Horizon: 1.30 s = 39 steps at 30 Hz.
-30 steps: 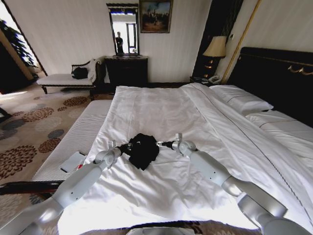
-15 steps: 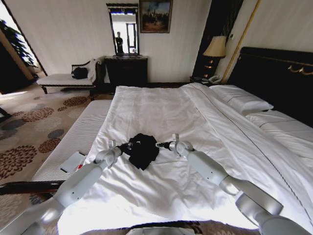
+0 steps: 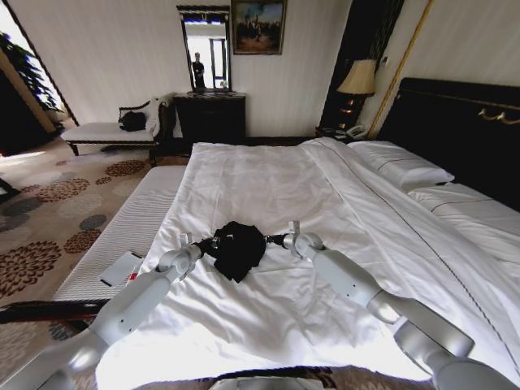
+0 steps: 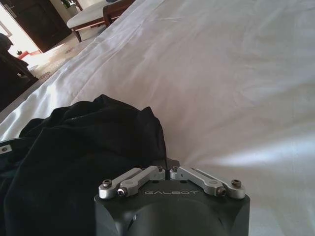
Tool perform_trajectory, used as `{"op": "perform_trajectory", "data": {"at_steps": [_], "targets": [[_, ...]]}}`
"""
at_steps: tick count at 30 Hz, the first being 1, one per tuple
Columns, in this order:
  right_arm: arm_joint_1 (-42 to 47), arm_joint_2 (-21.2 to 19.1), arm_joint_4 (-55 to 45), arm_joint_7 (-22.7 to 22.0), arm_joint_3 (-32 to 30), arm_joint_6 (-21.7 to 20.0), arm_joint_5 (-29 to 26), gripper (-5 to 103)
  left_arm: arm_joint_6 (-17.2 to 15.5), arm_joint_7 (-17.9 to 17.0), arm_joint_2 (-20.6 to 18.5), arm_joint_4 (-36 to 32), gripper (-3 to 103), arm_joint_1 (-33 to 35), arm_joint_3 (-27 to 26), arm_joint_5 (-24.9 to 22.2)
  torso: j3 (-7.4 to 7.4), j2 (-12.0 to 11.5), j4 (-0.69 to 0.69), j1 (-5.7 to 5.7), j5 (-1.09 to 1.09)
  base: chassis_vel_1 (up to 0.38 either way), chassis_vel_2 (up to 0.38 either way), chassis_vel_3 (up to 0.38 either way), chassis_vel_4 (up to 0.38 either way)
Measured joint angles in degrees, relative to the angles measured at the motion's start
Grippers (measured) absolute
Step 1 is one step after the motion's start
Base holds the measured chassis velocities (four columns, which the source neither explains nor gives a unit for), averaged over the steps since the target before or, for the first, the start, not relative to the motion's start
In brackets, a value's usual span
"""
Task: Fold the clothes on the bed.
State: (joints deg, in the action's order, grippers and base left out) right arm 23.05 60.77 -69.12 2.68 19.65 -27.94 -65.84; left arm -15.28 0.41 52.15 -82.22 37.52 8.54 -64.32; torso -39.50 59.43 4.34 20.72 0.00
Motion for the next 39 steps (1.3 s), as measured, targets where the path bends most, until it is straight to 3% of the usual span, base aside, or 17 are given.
{"op": "perform_trajectory", "data": {"at_steps": [13, 24, 30, 39], "targets": [[0.60, -2.10, -5.42, -1.30, -1.05, 0.08, -1.14, 0, 0.35, 0.00, -1.27, -1.77, 1, 0.90, -1.74, 0.06, 0.00, 0.00, -0.01, 0.00, 0.00, 0.000, 0.000, 0.000, 0.000], [-1.98, -9.56, -15.30, -3.91, -6.12, 0.37, -6.43, 0, 0.87, 0.00, -7.09, -9.86, 1, -0.06, -4.17, -0.55, 0.00, 0.00, 0.01, 0.00, 0.00, 0.000, 0.000, 0.000, 0.000], [-7.68, -13.70, -22.53, -6.51, -7.59, -0.62, -11.08, 0, 0.43, 0.01, -11.72, -16.35, 1, -6.50, -4.75, -5.02, 0.00, 0.00, -0.02, 0.00, 0.00, 0.000, 0.000, 0.000, 0.000], [-16.39, -16.95, -26.80, -10.69, -7.08, -2.26, -15.54, 0, -0.23, 0.00, -13.55, -15.48, 1, -19.68, -1.59, -10.53, -0.01, 0.00, -0.01, 0.01, 0.00, 0.000, 0.000, 0.000, 0.000]]}}
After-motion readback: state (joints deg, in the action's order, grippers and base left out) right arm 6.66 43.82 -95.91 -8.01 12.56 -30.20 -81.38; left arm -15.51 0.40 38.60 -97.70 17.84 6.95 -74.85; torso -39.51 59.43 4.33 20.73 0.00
